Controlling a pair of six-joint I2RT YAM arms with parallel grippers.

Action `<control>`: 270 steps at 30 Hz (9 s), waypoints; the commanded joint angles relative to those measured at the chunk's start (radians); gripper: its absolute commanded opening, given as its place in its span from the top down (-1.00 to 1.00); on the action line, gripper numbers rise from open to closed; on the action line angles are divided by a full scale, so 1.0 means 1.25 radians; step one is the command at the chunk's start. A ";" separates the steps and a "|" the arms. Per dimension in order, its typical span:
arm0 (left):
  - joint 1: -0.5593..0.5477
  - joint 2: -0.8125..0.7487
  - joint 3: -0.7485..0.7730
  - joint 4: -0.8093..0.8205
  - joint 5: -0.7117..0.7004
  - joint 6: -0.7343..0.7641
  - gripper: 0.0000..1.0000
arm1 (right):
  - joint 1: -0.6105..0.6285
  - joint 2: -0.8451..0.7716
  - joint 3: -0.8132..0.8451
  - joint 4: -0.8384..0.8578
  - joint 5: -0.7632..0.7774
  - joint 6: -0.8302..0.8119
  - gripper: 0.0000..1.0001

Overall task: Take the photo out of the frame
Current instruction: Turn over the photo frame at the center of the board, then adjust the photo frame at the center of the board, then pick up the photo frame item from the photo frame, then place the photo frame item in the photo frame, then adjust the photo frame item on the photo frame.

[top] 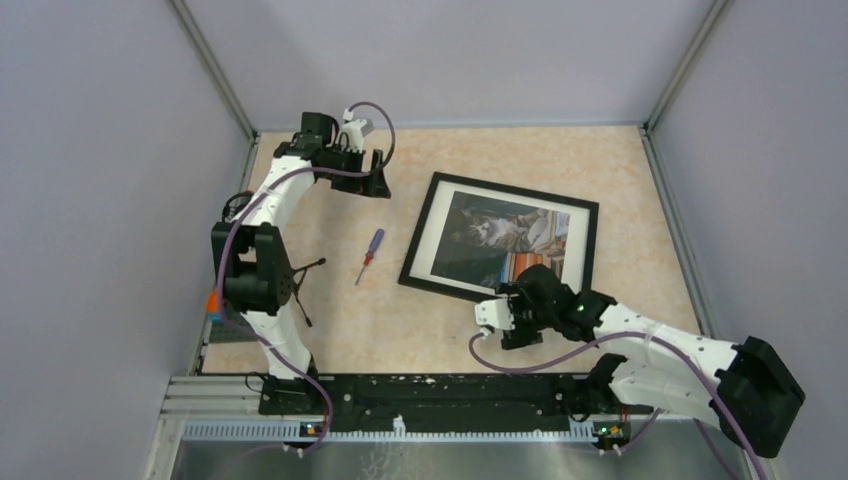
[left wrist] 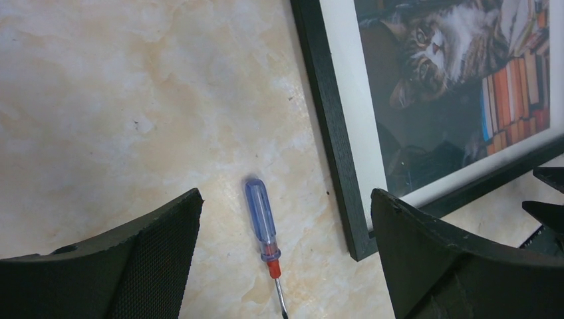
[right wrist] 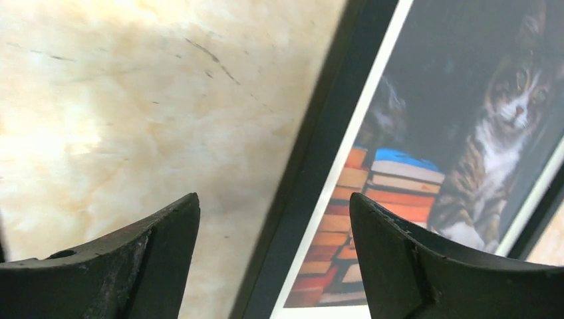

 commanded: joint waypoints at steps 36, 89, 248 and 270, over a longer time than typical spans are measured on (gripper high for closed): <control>-0.413 -0.081 -0.437 0.027 -0.011 0.523 -0.30 | -0.679 1.115 1.286 -0.594 -0.444 0.310 -0.63; -0.251 0.078 -0.152 0.154 -0.295 -0.169 -0.97 | -0.537 0.525 0.529 -0.139 -0.039 0.892 -0.40; -0.697 -0.149 -0.556 0.316 -0.247 0.582 -0.97 | -0.630 0.648 0.770 -0.339 -0.288 0.609 -0.32; -0.610 -0.088 -0.427 0.240 -0.189 0.571 -0.73 | -0.635 0.612 0.739 -0.364 -0.297 0.585 -0.32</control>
